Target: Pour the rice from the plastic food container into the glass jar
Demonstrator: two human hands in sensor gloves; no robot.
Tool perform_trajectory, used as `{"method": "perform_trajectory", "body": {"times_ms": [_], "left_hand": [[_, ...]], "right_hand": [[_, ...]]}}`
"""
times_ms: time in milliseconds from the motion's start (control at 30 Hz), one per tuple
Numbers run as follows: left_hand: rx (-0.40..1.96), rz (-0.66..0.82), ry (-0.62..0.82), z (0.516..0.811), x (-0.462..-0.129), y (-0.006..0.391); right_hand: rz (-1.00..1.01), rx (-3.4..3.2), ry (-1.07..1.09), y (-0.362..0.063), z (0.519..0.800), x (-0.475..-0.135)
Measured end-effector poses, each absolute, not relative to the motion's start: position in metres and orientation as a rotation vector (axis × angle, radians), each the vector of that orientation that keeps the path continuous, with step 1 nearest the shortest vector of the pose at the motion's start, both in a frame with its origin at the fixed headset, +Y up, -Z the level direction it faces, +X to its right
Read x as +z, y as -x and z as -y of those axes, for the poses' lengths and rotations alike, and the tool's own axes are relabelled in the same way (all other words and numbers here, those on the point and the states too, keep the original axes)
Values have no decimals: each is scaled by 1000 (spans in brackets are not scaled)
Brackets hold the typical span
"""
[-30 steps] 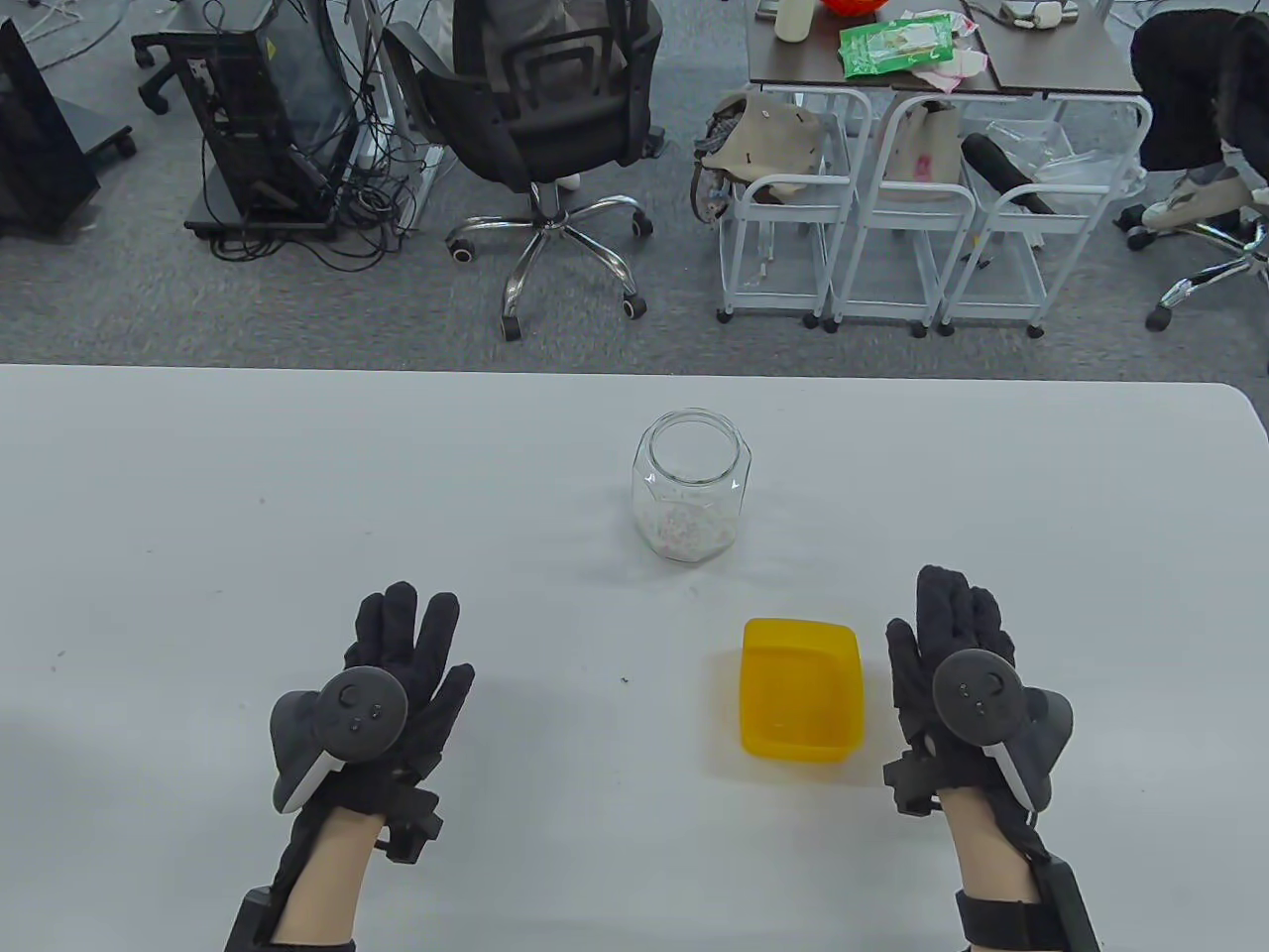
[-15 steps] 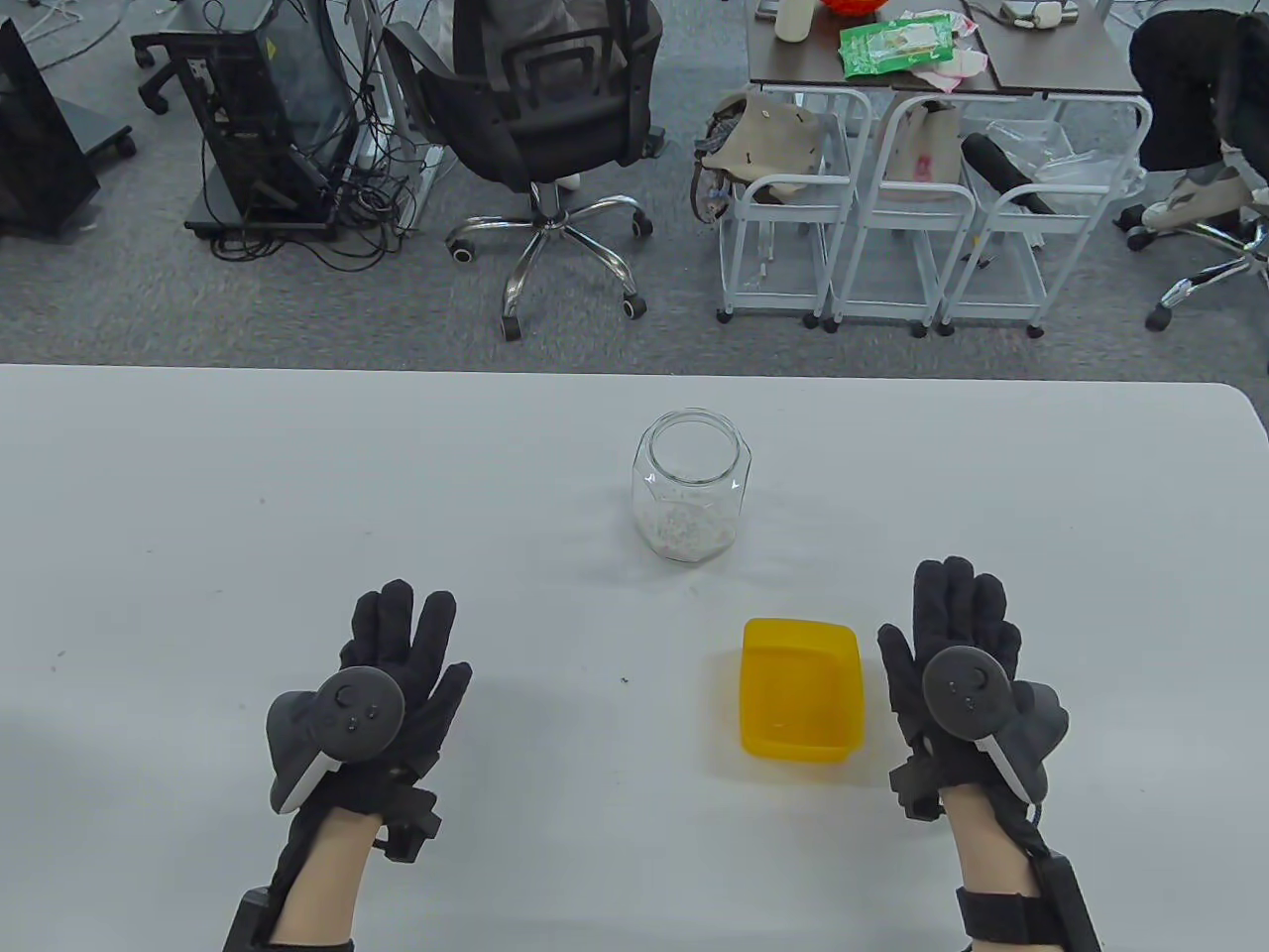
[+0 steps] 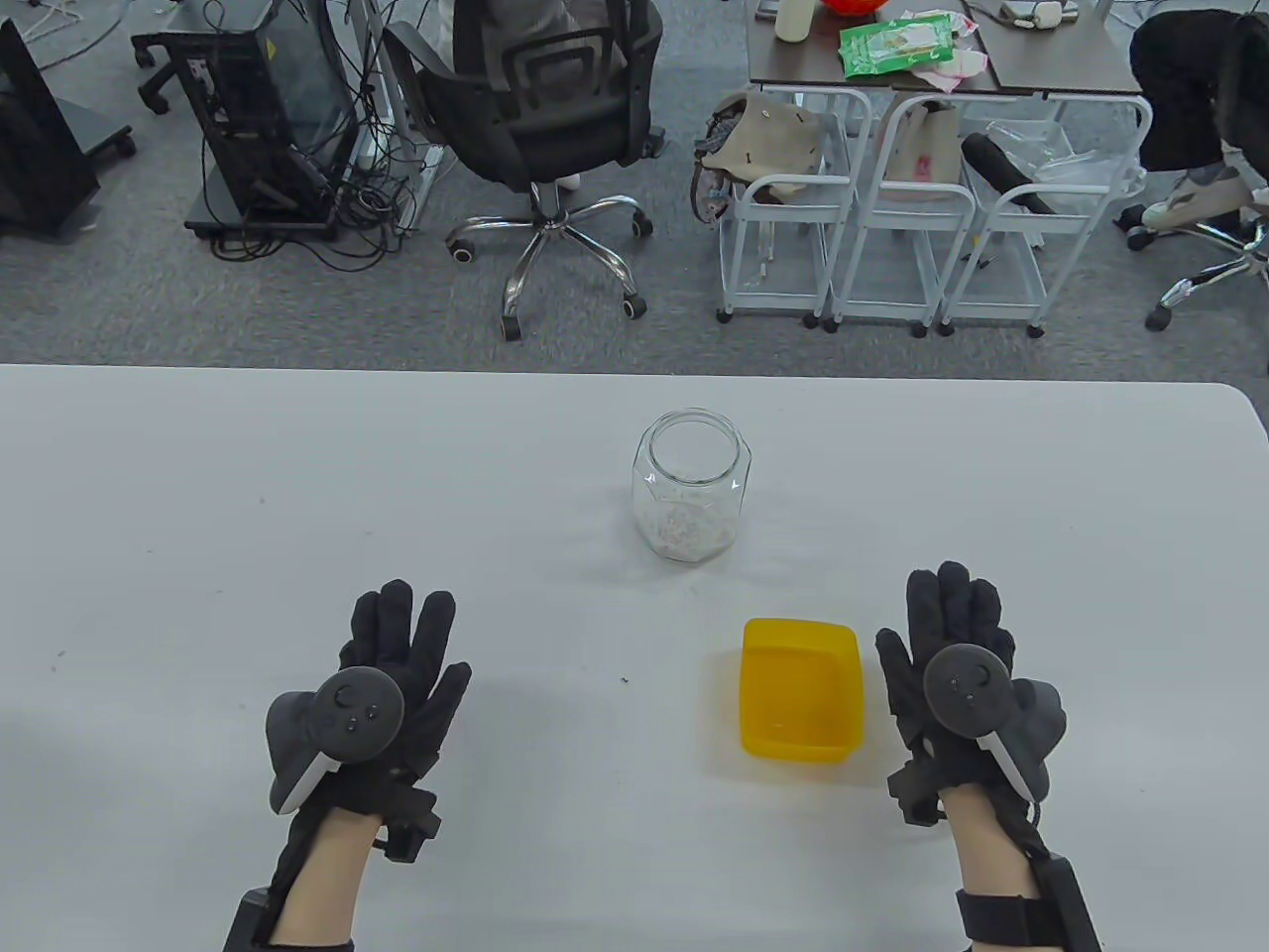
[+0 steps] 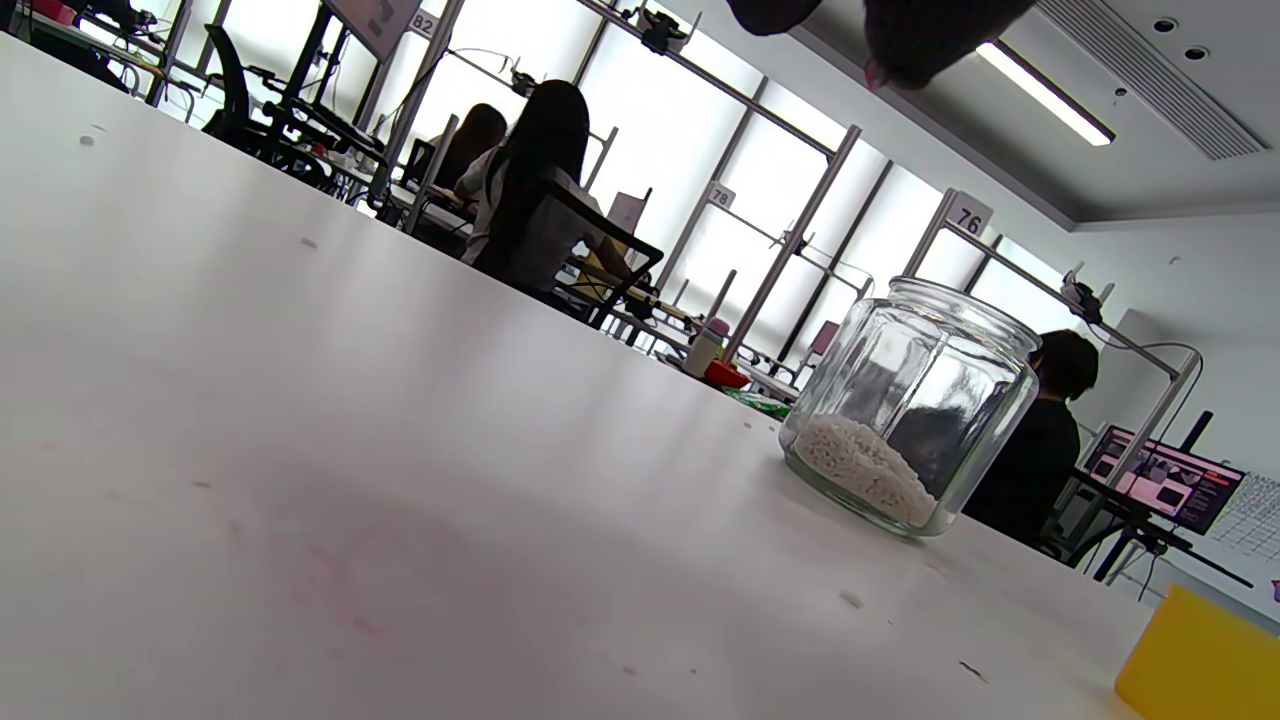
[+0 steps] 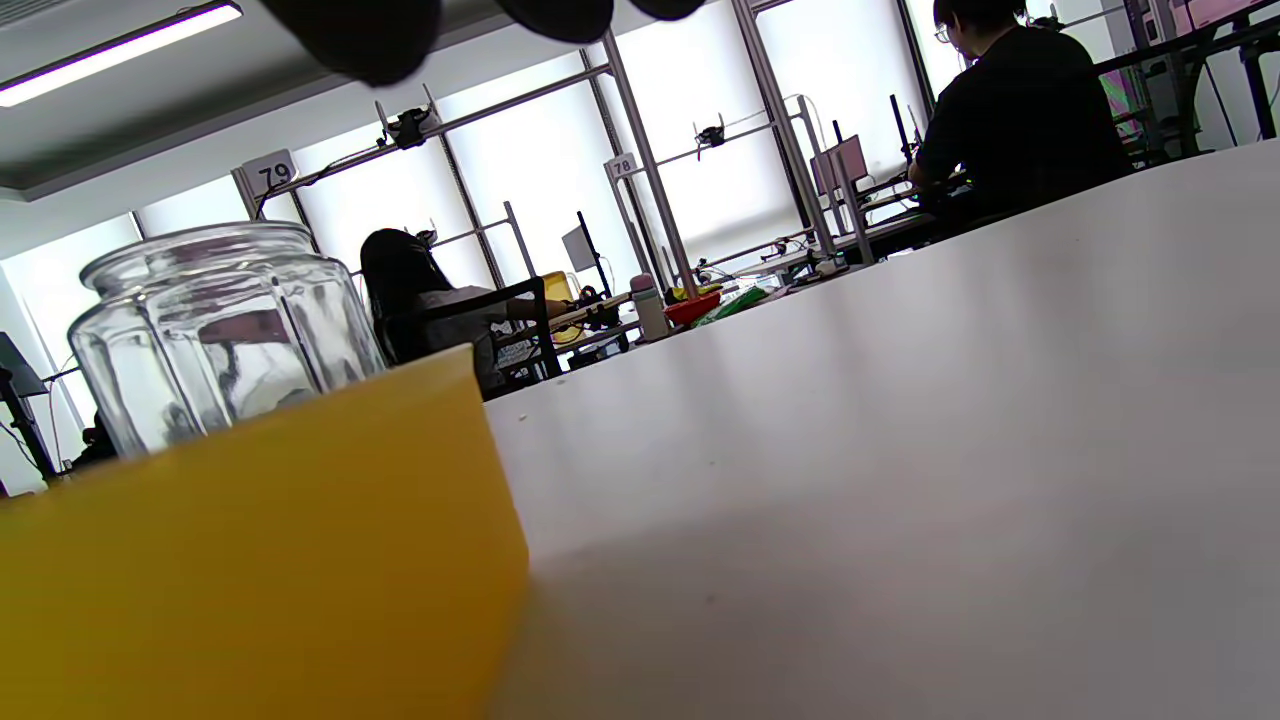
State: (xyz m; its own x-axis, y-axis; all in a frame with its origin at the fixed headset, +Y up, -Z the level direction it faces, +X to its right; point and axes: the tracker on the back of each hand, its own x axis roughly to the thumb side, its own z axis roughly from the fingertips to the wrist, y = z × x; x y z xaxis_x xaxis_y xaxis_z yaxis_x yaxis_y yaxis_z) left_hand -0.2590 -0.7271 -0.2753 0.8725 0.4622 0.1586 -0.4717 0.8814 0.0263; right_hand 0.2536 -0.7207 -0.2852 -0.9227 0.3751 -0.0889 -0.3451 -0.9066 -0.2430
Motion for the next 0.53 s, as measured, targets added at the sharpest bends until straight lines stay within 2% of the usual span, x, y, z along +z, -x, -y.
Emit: {"method": "perform_trajectory", "body": {"times_ms": [533], "left_hand": [[490, 148, -70, 726, -275, 260]], "right_hand": [[263, 2730, 186, -253, 723, -286]]}}
